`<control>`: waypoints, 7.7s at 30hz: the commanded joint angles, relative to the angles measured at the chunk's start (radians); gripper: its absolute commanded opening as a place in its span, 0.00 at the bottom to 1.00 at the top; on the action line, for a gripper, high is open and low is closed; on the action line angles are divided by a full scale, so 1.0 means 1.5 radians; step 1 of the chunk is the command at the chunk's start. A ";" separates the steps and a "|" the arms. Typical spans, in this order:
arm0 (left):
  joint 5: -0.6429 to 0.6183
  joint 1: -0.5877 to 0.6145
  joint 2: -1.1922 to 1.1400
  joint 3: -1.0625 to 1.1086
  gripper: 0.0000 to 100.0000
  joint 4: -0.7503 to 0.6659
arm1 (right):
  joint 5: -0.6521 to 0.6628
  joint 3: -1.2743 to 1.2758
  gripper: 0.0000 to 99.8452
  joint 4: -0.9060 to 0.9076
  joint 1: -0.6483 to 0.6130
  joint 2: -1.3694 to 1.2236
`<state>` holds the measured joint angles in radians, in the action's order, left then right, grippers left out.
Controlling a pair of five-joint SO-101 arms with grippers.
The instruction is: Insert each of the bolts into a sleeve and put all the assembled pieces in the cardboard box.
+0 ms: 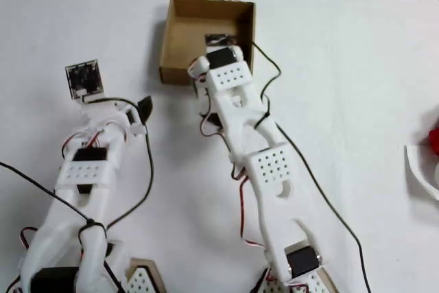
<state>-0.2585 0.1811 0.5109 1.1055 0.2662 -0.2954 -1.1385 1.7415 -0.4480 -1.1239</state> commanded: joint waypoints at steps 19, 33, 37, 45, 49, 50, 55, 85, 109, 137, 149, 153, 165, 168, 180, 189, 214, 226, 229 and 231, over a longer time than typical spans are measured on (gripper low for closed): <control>0.004 0.005 0.008 -0.003 0.29 -0.013 | -0.002 -0.043 0.01 0.002 0.017 0.015; 0.004 0.005 0.008 -0.003 0.29 -0.013 | 0.001 -0.086 0.02 0.016 0.019 0.088; 0.004 0.005 0.008 -0.003 0.29 -0.013 | -0.001 -0.044 0.02 0.017 0.014 0.157; 0.004 0.005 0.008 -0.003 0.29 -0.013 | -0.035 0.154 0.02 0.015 -0.028 0.377; 0.004 0.005 0.008 -0.003 0.29 -0.013 | -0.045 0.238 0.02 0.007 -0.031 0.463; 0.004 0.005 0.008 -0.003 0.29 -0.013 | -0.045 0.258 0.02 0.001 -0.027 0.481; 0.004 0.005 0.008 -0.003 0.29 -0.013 | -0.045 0.362 0.02 -0.037 -0.005 0.592; 0.004 0.001 0.007 -0.009 0.29 -0.009 | 0.289 1.458 0.02 -1.272 0.099 1.100; 0.282 -0.223 -0.520 -0.826 0.27 0.734 | 0.295 1.726 0.02 -1.675 0.246 1.188; -0.128 -0.471 -0.792 -1.165 0.26 0.943 | 0.296 1.779 0.02 -1.747 0.457 1.188; -0.278 -0.472 -0.810 -1.160 0.26 0.910 | 0.296 1.779 0.02 -1.747 0.457 1.188; -0.278 -0.476 -0.869 -1.165 0.26 0.906 | 0.296 1.779 0.02 -1.747 0.457 1.188; -0.206 -0.468 -0.932 -1.166 0.09 0.895 | 0.296 1.779 0.02 -1.747 0.457 1.188; -0.110 -0.467 -0.937 -1.165 0.04 0.914 | 0.296 1.779 0.02 -1.747 0.457 1.188; 0.506 -0.301 -0.859 -1.205 0.02 1.012 | 0.296 1.779 0.02 -1.747 0.457 1.188; 0.919 -0.152 -0.796 -1.203 0.02 1.009 | 0.296 1.778 0.02 -1.747 0.452 1.188; 1.003 -0.150 -0.951 -1.210 0.06 0.947 | 0.296 1.777 0.02 -1.747 0.452 1.188; 0.897 -0.144 -0.908 -1.380 0.12 1.012 | 0.295 1.777 0.02 -1.747 0.452 1.188; 0.862 -0.138 -0.879 -1.388 0.13 1.013 | 0.294 1.776 0.02 -1.747 0.452 1.188; 0.831 -0.138 -0.859 -1.388 0.13 1.013 | 0.294 1.775 0.02 -1.747 0.452 1.188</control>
<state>1.0457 -0.0445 -0.8884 -0.9306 1.7637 0.1389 1.5374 -0.8516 0.2240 0.6191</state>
